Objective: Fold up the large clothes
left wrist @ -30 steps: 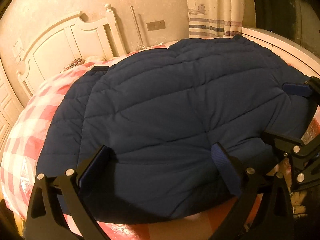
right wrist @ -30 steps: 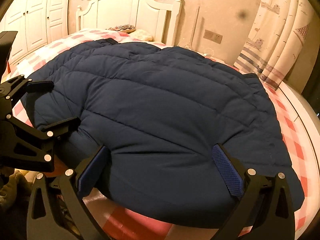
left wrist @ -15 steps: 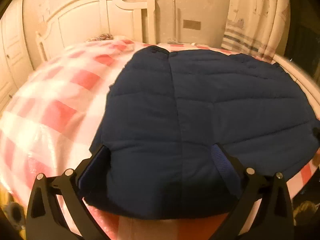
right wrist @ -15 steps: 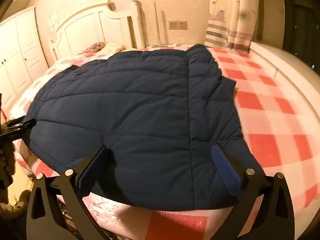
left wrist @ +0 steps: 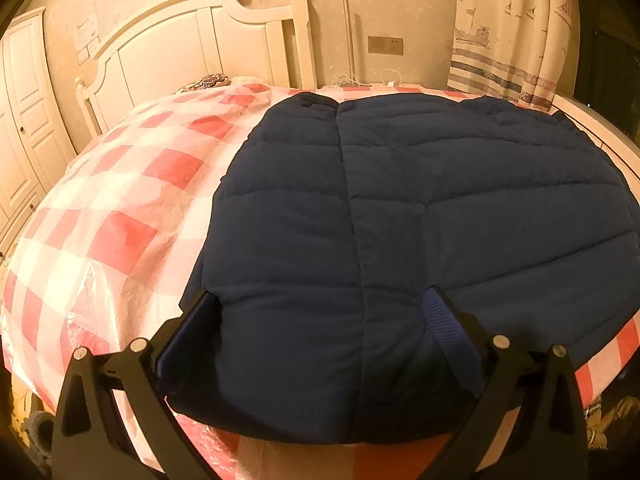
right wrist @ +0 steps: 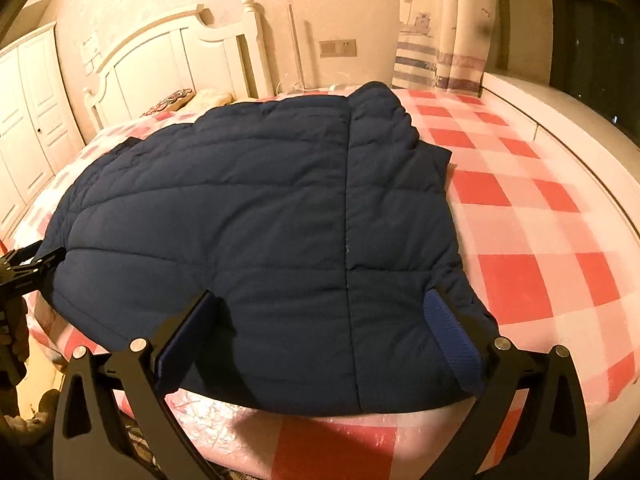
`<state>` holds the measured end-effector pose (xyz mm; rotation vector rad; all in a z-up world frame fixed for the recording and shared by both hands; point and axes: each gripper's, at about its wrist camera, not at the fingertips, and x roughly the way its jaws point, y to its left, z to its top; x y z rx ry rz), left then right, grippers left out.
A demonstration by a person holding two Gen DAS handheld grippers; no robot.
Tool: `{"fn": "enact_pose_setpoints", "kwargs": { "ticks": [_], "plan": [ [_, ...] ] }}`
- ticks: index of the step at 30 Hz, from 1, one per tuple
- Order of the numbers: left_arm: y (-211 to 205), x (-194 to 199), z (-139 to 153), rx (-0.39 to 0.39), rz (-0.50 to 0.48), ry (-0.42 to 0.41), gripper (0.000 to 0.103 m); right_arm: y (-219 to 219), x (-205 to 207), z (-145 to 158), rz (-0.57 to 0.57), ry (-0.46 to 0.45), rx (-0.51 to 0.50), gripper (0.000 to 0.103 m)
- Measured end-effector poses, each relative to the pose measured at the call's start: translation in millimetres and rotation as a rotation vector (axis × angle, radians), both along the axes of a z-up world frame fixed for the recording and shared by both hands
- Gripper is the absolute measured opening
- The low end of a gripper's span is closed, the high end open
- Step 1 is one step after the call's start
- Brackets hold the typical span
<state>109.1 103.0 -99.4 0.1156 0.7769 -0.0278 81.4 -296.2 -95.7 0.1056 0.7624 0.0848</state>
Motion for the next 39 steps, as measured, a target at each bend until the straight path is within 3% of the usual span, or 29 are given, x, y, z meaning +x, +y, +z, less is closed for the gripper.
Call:
{"fn": "enact_pose_setpoints", "kwargs": {
  "ticks": [4,6,11,13,15,20,23,26,29,31,32,34,37,39],
  "plan": [
    [-1.7,-1.9,-0.3,0.002,0.003,-0.004,0.101,2.4,0.3,11.3,-0.024,0.036,-0.003,0.098],
    [-2.7,-2.8,-0.7,0.005,0.006,-0.008,0.101,8.5,3.8,25.0,-0.037,0.006,-0.024,0.098],
    [-4.9,-3.4,-1.0,0.008,0.008,-0.011,0.101,49.3,36.0,53.5,0.074,-0.059,-0.077,0.098],
    [-7.0,-4.8,-0.9,0.008,0.008,-0.011,0.101,63.7,58.8,51.6,0.094,-0.038,-0.112,0.098],
    [-8.0,-5.2,-0.7,0.007,0.005,-0.010,0.101,71.1,91.6,27.8,0.092,0.085,-0.116,0.099],
    [-8.8,-6.1,1.7,-0.004,0.006,0.011,0.101,70.5,97.7,18.5,0.104,0.115,-0.116,0.098],
    [-12.5,-8.7,24.1,0.016,0.008,-0.005,0.096,70.7,99.2,32.1,0.105,0.130,-0.128,0.098],
    [-32.1,-14.1,73.9,0.065,-0.032,-0.172,0.097,69.5,110.8,47.4,0.096,0.074,-0.141,0.098],
    [-43.6,5.6,92.9,0.029,-0.079,-0.165,0.101,68.7,133.5,51.8,0.072,0.062,-0.096,0.098],
    [-52.3,37.3,81.3,0.067,-0.067,-0.094,0.101,70.8,149.5,41.1,0.052,0.101,-0.106,0.098],
    [-56.5,59.3,64.3,0.117,-0.038,-0.032,0.101,71.9,159.8,28.2,0.050,0.152,-0.111,0.099],
    [-56.9,91.4,28.3,0.176,-0.013,0.092,0.101,69.2,163.9,22.6,0.058,0.164,-0.093,0.099],
    [-46.0,95.9,13.2,0.102,-0.029,0.069,0.101,54.0,149.0,36.8,0.076,0.167,0.006,0.098],
    [-43.8,92.3,12.7,0.098,-0.028,0.065,0.101,32.0,117.4,52.3,0.091,0.084,0.151,0.098]
  ]
}}
